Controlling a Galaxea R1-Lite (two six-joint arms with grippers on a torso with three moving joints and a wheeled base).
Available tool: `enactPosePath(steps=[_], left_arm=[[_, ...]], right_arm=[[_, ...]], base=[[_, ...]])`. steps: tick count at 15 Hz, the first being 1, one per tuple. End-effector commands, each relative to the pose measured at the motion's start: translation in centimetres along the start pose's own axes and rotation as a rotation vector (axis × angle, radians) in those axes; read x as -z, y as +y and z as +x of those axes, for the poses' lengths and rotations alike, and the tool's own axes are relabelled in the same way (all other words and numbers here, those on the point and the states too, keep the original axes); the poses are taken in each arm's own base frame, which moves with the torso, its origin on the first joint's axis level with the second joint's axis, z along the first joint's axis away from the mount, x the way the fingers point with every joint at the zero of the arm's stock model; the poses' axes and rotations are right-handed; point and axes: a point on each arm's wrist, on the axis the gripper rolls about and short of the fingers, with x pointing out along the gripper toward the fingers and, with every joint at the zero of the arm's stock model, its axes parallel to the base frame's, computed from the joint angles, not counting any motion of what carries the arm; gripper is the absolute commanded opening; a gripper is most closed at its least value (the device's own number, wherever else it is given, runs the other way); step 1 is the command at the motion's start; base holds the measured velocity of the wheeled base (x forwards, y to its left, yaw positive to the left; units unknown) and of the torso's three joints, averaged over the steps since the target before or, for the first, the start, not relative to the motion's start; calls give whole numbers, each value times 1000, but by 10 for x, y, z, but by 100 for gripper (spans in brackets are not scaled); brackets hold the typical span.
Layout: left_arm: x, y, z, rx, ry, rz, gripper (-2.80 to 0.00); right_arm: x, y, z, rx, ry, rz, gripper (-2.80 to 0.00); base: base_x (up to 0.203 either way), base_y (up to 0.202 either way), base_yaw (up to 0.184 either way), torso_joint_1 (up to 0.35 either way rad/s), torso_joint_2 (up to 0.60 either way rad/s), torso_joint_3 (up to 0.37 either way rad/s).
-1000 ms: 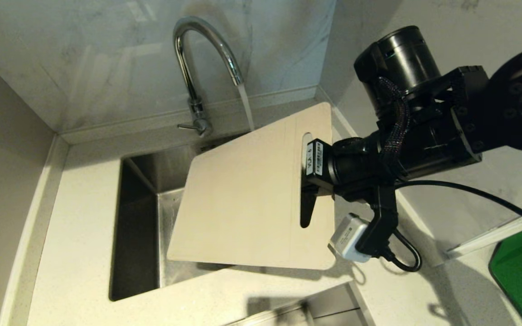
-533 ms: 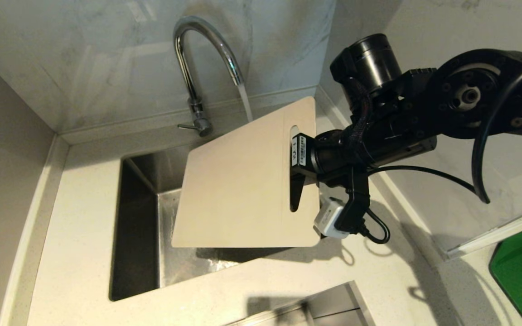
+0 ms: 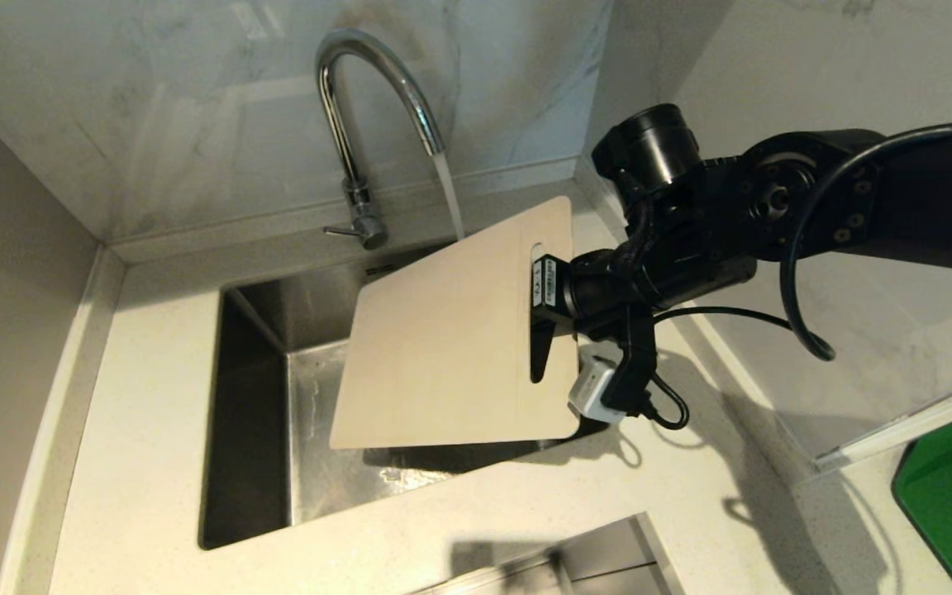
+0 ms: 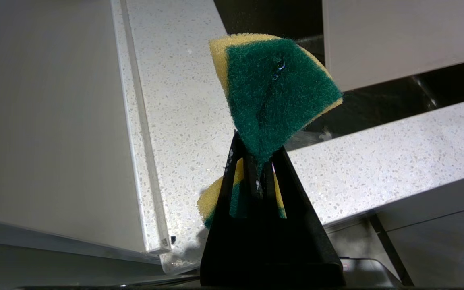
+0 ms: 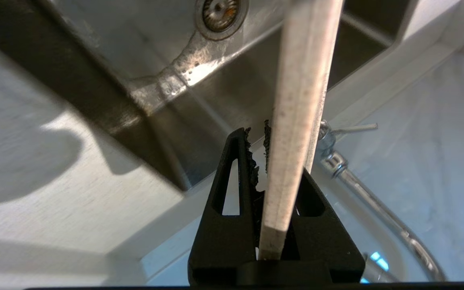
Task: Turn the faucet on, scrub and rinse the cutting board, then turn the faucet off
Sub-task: Scrub the cutting board underwater
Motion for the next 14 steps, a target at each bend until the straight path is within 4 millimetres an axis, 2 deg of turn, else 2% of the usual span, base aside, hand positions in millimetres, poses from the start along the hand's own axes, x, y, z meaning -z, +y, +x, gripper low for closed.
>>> enactPosePath(steps=[1,6,12,14], left_arm=[[0,0,0,0,1,-1,-280],[0,0,0,-1,1,-1,-280],[0,0,0,-1,1,-1,-280],[0,0,0,-1,1,-1,-280]], right_arm=[[2,4,15,11,-31,-19,-280],[5,15,26,-4,-32,-12,-280],[27,32,27,5,30,-12,-280],[34,34,34,13,44,-16,-280]], base=[[0,0,0,0,0,0],[0,0,0,0,0,0],[0,0,0,0,0,0],[0,0,0,0,0,0]])
